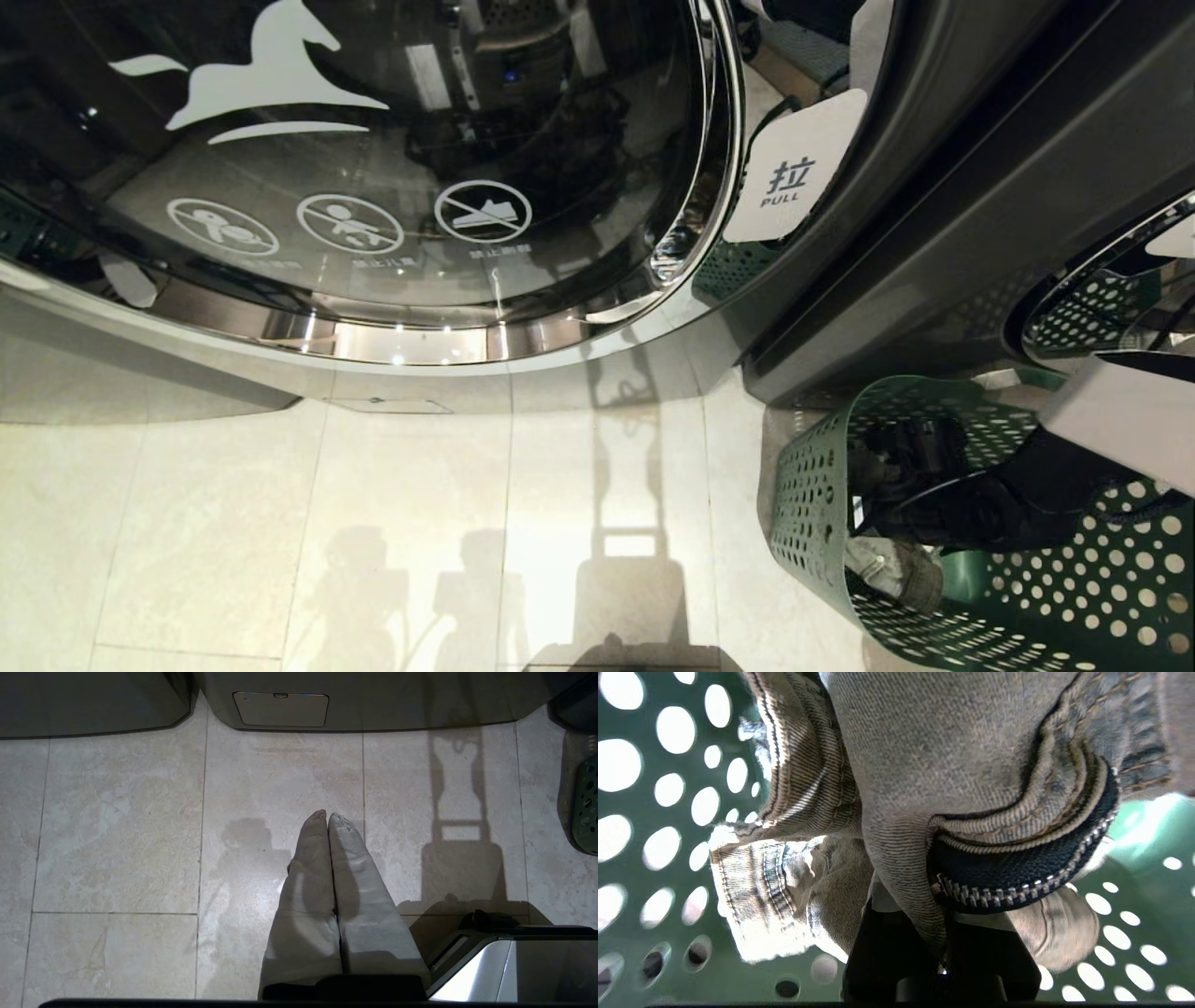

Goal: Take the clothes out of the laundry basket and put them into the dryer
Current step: Take the clothes out of the basket

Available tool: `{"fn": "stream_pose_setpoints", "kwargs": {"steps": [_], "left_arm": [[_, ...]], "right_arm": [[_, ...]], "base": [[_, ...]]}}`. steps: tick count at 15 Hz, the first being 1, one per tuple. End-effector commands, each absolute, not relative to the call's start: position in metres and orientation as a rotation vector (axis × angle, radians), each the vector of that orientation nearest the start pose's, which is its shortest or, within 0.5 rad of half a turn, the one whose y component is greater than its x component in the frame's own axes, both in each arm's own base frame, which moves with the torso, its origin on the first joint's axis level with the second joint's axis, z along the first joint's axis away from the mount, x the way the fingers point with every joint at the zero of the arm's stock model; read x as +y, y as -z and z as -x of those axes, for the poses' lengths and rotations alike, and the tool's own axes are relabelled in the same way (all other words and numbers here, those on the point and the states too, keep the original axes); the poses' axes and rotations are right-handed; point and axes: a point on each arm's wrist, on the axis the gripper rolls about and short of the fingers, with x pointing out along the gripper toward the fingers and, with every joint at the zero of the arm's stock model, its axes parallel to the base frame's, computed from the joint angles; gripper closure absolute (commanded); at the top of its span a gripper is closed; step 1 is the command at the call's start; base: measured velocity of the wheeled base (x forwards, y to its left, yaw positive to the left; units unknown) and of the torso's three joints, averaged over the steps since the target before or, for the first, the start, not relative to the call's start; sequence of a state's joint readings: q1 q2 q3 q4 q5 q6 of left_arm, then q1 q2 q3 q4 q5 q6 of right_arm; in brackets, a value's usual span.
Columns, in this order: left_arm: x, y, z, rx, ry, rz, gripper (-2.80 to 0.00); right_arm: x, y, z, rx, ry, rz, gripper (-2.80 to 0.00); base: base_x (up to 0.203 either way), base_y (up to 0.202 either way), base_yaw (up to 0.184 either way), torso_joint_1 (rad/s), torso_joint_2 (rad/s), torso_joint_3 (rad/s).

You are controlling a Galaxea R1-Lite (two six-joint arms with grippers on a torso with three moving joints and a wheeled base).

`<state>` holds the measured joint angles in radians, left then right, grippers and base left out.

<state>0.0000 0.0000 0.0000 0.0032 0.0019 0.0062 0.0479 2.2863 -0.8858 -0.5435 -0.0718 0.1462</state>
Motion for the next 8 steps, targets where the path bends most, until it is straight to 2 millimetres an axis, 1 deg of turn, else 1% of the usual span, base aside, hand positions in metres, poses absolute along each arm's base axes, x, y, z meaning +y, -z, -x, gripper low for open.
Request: {"fn": "stream_pose_setpoints", "kwargs": {"steps": [1,2,3,5,7,8], "left_arm": [[0.000,-0.075,0.023,0.005,-0.002,-0.006,0.00],[0.000,-0.075,0.023,0.005,-0.003,-0.006,0.00],[0.000,-0.075,0.023,0.004,-0.002,-0.007,0.00],[0.000,-0.075,0.023,0.004,-0.002,-0.006,0.00],[0.000,-0.075,0.023,0.003,-0.002,-0.006,0.00],[0.000,-0.075,0.023,0.005,-0.002,-0.006,0.00]], "right_arm": [[0.014,-0.012,-0.361,0.807,0.085,-0.092,0.00],[0.013,-0.024,-0.356,0.793,0.087,-0.095,0.00],[0.012,-0.042,-0.349,0.772,0.086,-0.100,0.00],[0.011,-0.086,-0.328,0.728,0.080,-0.110,0.00],[0.010,-0.132,-0.300,0.688,0.069,-0.118,0.00],[0.009,-0.150,-0.285,0.675,0.066,-0.121,0.00]], "base": [[0.000,0.000,0.000,0.000,0.00,0.000],[0.000,0.000,0.000,0.000,0.00,0.000],[0.000,0.000,0.000,0.000,0.00,0.000],[0.000,0.000,0.000,0.000,0.00,0.000],[0.000,0.000,0.000,0.000,0.00,0.000],[0.000,0.000,0.000,0.000,0.00,0.000]]}}
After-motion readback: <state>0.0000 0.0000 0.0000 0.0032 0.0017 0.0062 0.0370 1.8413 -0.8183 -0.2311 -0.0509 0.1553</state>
